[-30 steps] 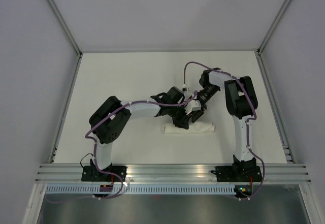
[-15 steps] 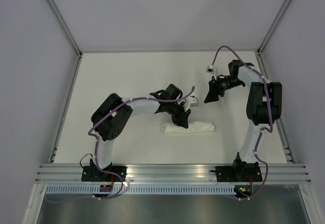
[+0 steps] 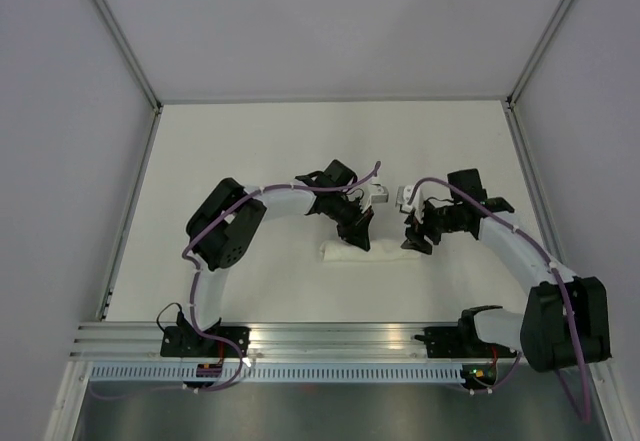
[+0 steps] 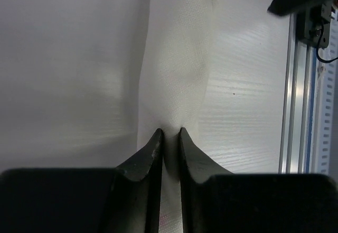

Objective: Fold the napkin, place the utensils inside, and roll it up
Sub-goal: Roll the napkin with the utensil

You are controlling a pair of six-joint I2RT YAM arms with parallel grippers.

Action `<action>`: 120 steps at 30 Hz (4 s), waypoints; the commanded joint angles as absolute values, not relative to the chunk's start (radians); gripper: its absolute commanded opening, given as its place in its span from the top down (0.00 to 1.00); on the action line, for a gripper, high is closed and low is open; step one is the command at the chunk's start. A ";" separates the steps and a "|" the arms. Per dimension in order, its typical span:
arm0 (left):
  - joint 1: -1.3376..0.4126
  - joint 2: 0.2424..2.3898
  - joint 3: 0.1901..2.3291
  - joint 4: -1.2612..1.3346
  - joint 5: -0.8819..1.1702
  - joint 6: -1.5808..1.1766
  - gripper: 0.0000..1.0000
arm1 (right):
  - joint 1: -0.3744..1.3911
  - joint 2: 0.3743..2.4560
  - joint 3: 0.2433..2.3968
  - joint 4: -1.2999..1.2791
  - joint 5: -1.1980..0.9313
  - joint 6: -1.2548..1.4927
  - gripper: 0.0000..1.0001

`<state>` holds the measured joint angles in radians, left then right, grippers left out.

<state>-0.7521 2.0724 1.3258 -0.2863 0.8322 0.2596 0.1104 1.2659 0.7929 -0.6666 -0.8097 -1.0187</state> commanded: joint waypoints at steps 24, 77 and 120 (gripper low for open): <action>-0.719 2.181 1.408 -0.535 0.841 0.299 0.87 | 0.696 1.413 0.630 -0.172 -0.278 -0.899 0.53; -0.354 1.296 1.131 -0.163 0.600 -0.425 0.56 | 0.502 2.252 1.485 -0.491 0.187 0.114 0.72; -0.354 1.402 1.141 -0.181 0.624 -0.399 0.55 | 0.428 2.184 1.844 -0.669 -0.121 0.089 0.42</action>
